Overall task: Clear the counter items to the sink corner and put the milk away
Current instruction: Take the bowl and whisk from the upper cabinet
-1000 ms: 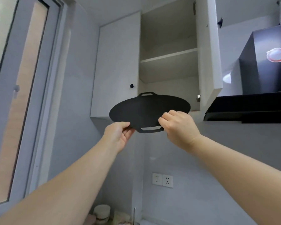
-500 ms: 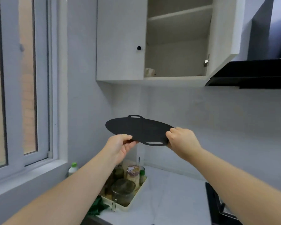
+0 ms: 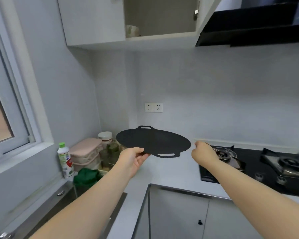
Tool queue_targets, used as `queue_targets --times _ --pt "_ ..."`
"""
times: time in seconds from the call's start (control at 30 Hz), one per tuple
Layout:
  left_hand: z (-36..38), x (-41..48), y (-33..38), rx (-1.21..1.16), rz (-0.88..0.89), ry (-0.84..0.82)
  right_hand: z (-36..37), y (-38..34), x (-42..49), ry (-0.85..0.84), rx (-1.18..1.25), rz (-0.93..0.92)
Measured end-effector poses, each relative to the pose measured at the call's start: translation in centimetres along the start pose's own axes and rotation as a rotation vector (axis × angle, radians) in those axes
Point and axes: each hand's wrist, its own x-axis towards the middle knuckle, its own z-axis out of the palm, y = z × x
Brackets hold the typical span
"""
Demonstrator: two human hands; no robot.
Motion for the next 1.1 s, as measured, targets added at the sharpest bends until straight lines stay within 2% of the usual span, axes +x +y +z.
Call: queue_targets --times 0.13,0.17,0.23,0.37,0.67,0.87,1.1 --pt "1.3 0.3 -2.9 0.033 -0.026 -0.013 0.9 2.7 -1.2 -0.272 0.965 0.518" --pt "2.0 0.3 -3.9 0.040 -0.038 -0.024 0.9 3.7 -1.3 -0.315 1.119 0.571" --pt "3.6 0.3 -5.9 0.050 -0.060 -0.041 0.9 5.5 -1.5 -0.335 1.266 0.571" --pt "7.3 1.1 -10.3 0.135 -0.116 -0.058 -0.7 9.1 -1.4 -0.256 1.375 0.540" --pt "19.1 1.9 -21.9 0.330 -0.287 -0.194 -10.2 23.4 0.6 -0.084 1.514 0.672" --pt "28.2 2.8 -29.4 0.432 -0.271 -0.225 -17.4 33.2 3.2 0.011 1.537 0.736" --pt "37.6 3.8 -37.3 0.413 -0.275 -0.201 -24.5 44.5 4.4 0.112 1.539 0.697"
